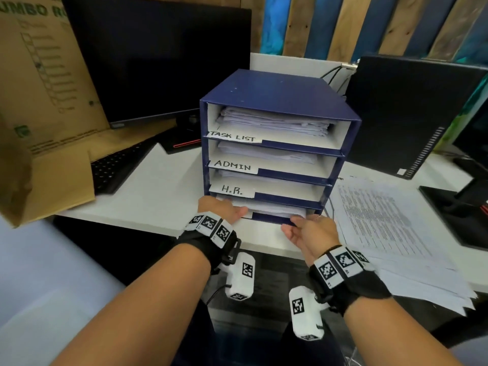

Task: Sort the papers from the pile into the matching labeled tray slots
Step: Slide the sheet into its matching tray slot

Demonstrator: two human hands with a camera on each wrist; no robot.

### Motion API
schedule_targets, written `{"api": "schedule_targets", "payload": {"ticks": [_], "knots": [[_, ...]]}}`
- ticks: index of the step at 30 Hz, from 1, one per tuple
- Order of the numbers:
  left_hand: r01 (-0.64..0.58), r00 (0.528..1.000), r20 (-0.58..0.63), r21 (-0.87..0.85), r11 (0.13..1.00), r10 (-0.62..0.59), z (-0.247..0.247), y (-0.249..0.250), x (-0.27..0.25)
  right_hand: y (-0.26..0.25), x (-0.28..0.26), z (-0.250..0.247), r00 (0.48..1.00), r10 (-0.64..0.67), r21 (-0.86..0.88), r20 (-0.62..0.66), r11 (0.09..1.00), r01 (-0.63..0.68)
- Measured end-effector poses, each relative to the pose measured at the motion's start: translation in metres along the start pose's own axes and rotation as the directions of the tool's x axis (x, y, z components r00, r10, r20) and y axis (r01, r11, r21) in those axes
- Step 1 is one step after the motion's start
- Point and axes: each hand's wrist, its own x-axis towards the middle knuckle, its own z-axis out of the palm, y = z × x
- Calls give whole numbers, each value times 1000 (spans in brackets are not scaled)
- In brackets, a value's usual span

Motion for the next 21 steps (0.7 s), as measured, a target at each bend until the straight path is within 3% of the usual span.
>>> {"api": "schedule_targets", "payload": {"ticks": [2,4,5,6,7,9,12,16,18,21], "knots": [[-170,981,126,207,963,146,4,2,9,4,-3,3,998,-27,41,63,999,25],[-177,973,178,166,970,147,16,-4,26,3,-1,4,992,-30,32,122,999,27],[-120,976,175,-48,992,127,22,-8,30,2,0,5,989,-16,42,146,999,10],[41,989,144,-416,909,21,25,-7,27,0,2,5,985,2,65,170,998,-13],[60,992,121,-630,774,22,27,-7,24,0,2,5,981,23,87,193,995,-40],[-51,998,-51,-699,713,22,35,-14,21,0,1,2,969,50,129,243,988,-84],[-115,993,-106,-649,752,61,41,-16,17,-1,-4,-6,957,43,109,288,991,-78],[-107,994,-78,-699,707,74,45,-8,-9,-15,-20,-31,961,10,-120,276,993,24],[-87,995,-22,-707,702,101,54,0,-26,-31,-27,-47,969,-40,-283,242,953,110],[-113,963,140,-559,822,228,73,17,-54,-51,-23,-78,976,-155,-505,156,836,213]]}}
